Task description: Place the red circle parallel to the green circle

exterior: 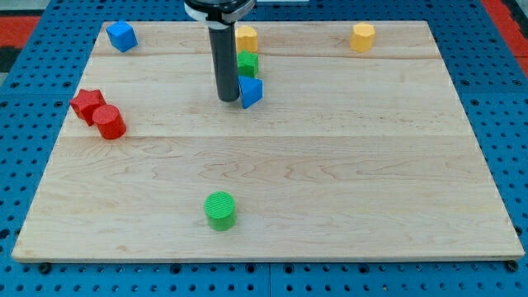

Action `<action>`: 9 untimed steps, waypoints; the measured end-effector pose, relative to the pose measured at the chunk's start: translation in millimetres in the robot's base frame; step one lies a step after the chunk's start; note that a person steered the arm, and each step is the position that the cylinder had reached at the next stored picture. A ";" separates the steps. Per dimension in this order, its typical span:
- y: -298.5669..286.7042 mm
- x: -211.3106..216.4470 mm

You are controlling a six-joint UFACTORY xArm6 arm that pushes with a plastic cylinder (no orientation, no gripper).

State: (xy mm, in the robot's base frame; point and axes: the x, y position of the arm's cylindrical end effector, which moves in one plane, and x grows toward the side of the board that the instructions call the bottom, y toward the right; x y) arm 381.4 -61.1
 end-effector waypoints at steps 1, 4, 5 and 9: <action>-37.3 58.5; -234.7 100.0; -239.1 60.0; -148.1 43.9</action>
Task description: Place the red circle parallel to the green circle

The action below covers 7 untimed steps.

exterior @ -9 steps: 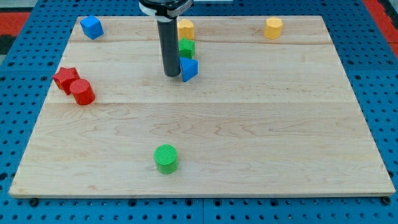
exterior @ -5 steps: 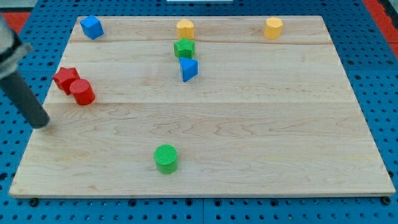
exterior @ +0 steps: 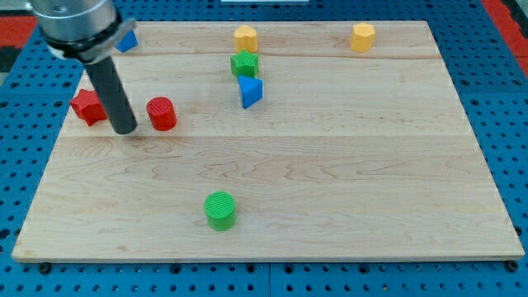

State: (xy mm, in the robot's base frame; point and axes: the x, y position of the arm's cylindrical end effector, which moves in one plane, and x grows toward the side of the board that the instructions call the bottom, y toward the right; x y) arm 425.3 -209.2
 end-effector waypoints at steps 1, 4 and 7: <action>1.5 -24.1; 102.4 -13.4; 111.6 16.9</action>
